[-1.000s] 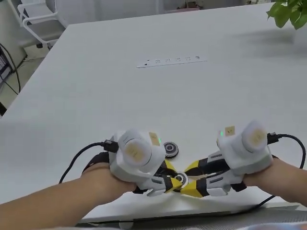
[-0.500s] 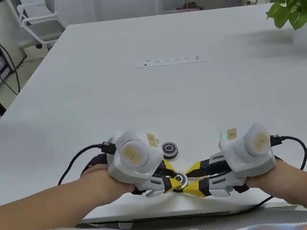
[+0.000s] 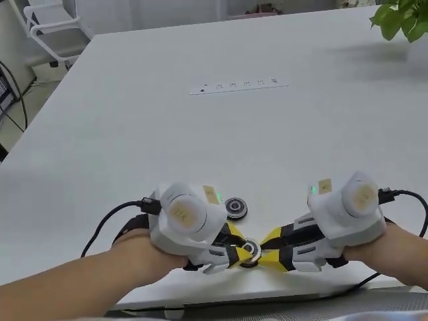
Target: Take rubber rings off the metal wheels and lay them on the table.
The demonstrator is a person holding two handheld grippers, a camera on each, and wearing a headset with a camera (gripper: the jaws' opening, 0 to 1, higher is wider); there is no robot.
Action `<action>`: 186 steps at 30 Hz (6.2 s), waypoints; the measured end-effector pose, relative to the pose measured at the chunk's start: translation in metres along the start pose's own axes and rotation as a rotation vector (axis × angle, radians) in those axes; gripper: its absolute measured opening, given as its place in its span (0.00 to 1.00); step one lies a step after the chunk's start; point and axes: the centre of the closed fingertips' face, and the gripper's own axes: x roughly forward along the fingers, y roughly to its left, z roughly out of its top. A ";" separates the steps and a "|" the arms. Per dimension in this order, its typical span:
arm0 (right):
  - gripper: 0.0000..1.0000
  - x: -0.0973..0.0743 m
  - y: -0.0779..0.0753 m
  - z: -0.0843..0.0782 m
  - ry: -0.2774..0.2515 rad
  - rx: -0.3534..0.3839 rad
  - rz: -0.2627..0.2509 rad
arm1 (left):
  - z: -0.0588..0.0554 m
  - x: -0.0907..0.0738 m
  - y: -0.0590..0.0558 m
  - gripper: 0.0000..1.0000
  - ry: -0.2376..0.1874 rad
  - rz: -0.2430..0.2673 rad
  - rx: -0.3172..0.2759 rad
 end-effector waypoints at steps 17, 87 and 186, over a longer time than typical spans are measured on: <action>0.00 -0.002 -0.007 -0.003 -0.051 0.280 -0.002 | 0.000 0.000 0.000 0.13 0.002 0.008 0.011; 0.00 -0.007 0.001 0.021 -0.174 0.392 0.072 | 0.000 0.001 -0.001 0.13 0.013 0.022 0.014; 0.00 0.040 -0.017 0.065 -0.066 0.428 0.132 | -0.028 -0.127 0.035 0.51 -0.115 0.212 -0.199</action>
